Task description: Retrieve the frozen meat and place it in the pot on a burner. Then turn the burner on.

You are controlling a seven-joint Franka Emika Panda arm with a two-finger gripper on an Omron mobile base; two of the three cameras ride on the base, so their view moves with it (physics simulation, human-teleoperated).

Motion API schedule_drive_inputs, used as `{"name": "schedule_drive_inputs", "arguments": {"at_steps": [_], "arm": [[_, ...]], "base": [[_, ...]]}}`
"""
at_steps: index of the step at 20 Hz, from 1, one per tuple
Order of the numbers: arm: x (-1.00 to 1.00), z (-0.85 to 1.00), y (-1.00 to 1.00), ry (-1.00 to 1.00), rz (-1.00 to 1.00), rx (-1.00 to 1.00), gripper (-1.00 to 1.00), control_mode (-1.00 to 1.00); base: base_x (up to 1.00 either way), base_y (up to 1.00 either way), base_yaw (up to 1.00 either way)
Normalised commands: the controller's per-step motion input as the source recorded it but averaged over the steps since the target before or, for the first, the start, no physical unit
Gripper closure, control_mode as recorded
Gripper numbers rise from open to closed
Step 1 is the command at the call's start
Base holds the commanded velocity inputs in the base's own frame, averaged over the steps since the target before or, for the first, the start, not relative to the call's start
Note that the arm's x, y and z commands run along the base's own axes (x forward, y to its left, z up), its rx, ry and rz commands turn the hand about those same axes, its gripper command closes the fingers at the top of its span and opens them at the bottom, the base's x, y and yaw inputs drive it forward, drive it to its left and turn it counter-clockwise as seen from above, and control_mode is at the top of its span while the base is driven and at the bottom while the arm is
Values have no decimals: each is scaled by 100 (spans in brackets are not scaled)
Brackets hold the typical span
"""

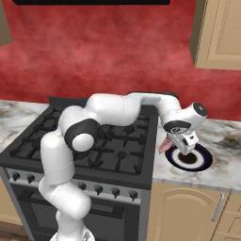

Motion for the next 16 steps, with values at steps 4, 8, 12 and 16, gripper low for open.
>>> {"name": "schedule_drive_inputs", "arguments": {"at_steps": [4,8,12,16], "arm": [[-14,41,83,-13,-36,21,100,-100],[0,53,100,-14,-33,14,100,-100],[4,61,100,-3,-33,15,100,-100],[32,44,98,-1,-28,1,100,-100]], "base": [[0,0,0],[0,0,0],[0,0,0],[0,0,0]]}}
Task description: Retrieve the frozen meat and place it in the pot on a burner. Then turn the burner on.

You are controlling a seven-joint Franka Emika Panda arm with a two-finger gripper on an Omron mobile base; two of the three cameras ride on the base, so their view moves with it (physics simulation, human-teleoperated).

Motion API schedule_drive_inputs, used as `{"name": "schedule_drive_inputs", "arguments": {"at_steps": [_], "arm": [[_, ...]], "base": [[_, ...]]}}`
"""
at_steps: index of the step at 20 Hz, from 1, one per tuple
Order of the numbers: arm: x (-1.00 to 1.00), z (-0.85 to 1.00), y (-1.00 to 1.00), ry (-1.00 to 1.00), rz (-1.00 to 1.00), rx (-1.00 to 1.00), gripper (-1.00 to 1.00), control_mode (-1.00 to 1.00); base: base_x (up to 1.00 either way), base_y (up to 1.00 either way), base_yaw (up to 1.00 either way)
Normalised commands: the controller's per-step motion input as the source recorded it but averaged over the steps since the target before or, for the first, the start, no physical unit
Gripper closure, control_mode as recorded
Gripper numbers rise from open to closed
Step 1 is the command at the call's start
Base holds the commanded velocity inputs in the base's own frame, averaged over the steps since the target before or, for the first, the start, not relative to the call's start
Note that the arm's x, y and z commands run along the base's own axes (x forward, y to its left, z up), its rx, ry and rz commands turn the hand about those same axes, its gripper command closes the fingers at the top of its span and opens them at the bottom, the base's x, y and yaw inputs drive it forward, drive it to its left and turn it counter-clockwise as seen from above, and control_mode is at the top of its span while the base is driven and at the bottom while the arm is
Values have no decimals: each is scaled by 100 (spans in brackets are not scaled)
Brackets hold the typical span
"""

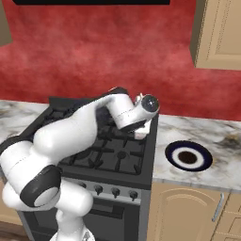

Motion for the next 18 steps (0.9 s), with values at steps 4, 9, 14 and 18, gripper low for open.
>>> {"name": "schedule_drive_inputs", "arguments": {"at_steps": [4,9,14,18], "arm": [[41,39,98,0,-26,7,100,-100],[39,51,69,0,-27,19,100,-100],[43,31,42,6,-10,12,100,-100],[30,26,47,15,-2,5,100,-100]], "base": [[0,0,0],[0,0,0],[0,0,0],[0,0,0]]}}
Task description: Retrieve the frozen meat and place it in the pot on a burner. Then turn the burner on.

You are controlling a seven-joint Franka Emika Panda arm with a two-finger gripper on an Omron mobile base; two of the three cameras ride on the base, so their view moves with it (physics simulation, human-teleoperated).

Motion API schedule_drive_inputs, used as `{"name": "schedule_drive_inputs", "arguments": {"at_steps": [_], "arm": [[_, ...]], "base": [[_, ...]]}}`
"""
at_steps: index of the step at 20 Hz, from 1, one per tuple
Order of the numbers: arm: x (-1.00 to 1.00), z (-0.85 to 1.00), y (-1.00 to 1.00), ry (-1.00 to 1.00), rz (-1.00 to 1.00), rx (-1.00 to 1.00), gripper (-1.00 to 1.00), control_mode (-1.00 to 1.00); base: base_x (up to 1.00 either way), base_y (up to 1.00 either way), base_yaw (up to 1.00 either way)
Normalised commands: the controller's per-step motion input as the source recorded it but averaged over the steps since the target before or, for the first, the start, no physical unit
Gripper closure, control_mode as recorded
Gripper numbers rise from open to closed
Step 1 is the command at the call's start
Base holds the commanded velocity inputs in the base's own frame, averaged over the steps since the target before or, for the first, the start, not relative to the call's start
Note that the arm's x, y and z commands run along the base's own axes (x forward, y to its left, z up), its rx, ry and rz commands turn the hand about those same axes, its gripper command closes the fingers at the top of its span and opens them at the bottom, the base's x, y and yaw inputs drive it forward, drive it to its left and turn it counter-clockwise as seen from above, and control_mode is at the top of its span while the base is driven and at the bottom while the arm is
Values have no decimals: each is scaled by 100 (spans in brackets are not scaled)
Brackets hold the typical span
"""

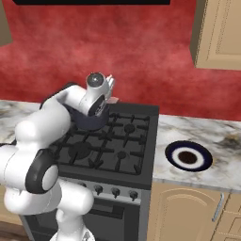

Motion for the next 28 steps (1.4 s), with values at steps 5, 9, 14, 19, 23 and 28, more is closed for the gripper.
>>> {"name": "schedule_drive_inputs", "arguments": {"at_steps": [5,9,14,19,23,28], "arm": [[20,0,76,5,0,0,100,-100],[15,0,87,6,-6,0,100,-100],[0,-6,27,14,-1,0,100,-100],[12,-4,5,31,-1,0,100,-100],[39,0,20,39,-5,0,100,-100],[38,-9,29,25,-6,0,100,-100]], "base": [[0,0,0],[0,0,0],[0,0,0],[0,0,0],[0,0,0],[0,0,0]]}}
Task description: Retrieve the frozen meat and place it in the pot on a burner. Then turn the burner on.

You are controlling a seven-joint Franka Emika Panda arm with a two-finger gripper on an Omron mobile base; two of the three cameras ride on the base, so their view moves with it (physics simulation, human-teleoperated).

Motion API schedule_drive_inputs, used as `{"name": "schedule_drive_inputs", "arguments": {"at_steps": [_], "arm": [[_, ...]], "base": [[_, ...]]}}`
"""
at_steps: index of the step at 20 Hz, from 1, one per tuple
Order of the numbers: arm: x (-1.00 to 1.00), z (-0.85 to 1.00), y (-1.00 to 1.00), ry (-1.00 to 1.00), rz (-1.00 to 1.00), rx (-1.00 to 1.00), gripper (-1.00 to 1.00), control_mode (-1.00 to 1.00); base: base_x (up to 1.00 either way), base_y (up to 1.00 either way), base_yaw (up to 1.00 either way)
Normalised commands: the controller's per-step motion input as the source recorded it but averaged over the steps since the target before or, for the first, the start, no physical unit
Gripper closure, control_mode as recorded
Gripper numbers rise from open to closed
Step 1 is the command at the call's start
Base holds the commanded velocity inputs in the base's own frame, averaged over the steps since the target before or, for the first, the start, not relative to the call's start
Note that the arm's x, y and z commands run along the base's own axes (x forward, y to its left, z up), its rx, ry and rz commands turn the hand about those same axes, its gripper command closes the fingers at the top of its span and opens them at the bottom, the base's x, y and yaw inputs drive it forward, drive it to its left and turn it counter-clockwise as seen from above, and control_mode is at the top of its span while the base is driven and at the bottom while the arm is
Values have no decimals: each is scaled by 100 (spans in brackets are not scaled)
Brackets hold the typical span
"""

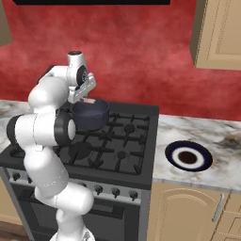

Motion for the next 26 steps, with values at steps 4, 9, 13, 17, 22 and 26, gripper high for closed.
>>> {"name": "schedule_drive_inputs", "arguments": {"at_steps": [4,9,13,17,22,26], "arm": [[26,-27,1,0,-3,0,100,-100],[42,-36,0,3,-2,0,100,-100],[10,-45,1,6,0,0,100,-100],[13,-45,7,2,-1,0,100,-100],[23,-36,14,0,-2,0,100,-100],[24,-35,11,0,-2,0,100,-100]], "base": [[0,0,0],[0,0,0],[0,0,0],[0,0,0],[0,0,0],[0,0,0]]}}
